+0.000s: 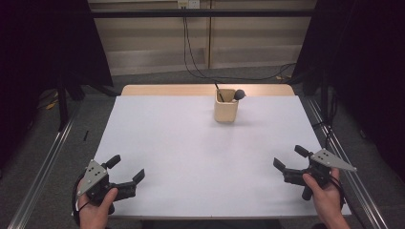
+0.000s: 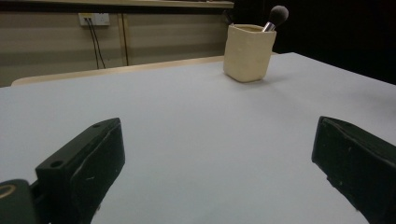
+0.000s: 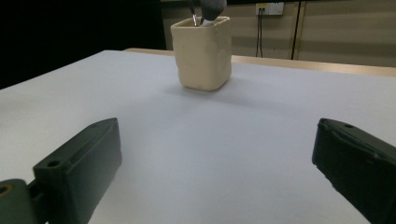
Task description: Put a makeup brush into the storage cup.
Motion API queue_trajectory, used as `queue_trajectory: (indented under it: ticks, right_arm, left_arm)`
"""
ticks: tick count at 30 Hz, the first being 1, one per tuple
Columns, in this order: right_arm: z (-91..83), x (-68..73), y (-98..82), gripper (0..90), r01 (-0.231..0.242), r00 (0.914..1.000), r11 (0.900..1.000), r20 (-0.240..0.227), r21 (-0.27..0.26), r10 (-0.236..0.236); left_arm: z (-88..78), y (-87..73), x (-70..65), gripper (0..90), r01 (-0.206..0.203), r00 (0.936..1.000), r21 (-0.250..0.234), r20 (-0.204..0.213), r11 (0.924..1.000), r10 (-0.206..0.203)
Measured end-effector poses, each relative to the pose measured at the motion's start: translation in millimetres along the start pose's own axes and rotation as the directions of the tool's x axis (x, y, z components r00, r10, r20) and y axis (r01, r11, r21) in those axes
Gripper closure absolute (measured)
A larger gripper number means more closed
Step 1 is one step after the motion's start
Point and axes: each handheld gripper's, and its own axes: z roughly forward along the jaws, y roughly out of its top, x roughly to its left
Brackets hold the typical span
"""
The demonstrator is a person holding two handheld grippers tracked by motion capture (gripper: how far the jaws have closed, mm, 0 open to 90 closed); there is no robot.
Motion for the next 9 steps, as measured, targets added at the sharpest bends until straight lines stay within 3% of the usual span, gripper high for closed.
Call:
queue_trajectory:
  ticks: [9]
  right_arm:
    - [6.1,0.7,-4.4,0.4,0.007,0.9996,0.999,-0.029,0.035,-0.006]
  left_arm:
    - [2.7,0.5,2.1,2.6,-0.002,1.0000,0.008,-0.001,1.0000,0.002]
